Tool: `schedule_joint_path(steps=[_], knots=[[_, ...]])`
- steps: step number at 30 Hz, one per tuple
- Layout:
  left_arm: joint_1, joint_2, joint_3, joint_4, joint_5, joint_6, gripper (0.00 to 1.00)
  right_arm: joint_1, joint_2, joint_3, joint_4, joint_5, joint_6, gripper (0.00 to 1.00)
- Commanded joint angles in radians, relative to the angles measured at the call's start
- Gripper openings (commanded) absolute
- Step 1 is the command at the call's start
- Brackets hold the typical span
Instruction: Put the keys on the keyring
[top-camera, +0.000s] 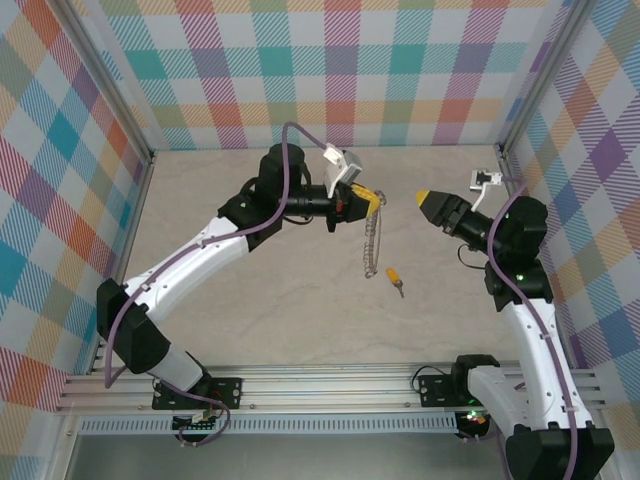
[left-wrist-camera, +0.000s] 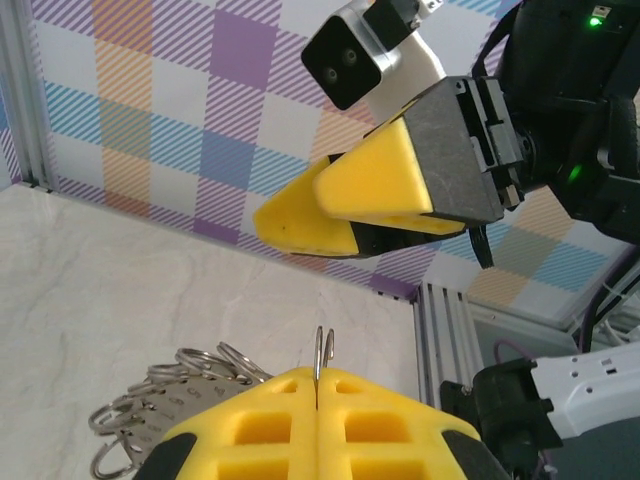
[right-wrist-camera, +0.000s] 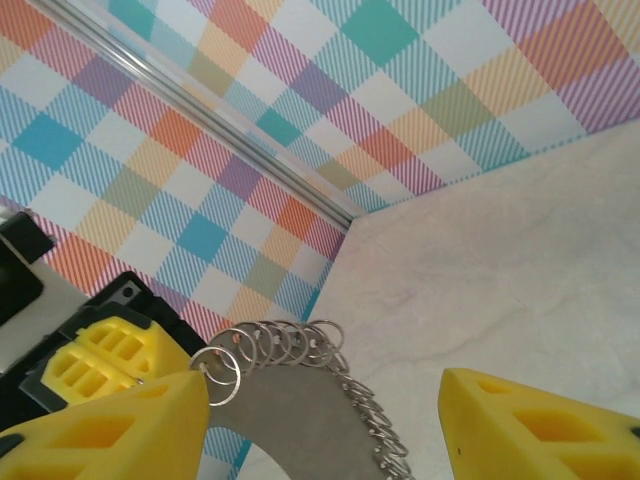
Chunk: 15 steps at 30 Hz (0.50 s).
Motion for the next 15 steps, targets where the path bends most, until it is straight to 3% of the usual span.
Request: schedule_joint_path(steps=[1,6,11,15], knots=[[0.013,-0.052,0.024,-0.031,0.009,0.061,0.0,-0.006,-0.015,-0.033,-0.047,0.014,-0.004,0.63],[0.012,-0.065,0.017,-0.045,0.007,0.048,0.0,-0.006,-0.005,-0.047,-0.135,0.046,-0.03,0.64],[0.015,-0.105,-0.067,0.031,-0.095,-0.001,0.0,-0.006,0.058,-0.068,-0.266,0.11,-0.071,0.63],[0.027,-0.138,-0.124,0.058,-0.108,-0.032,0.0,-0.006,0.133,-0.11,-0.319,0.16,-0.085,0.6]])
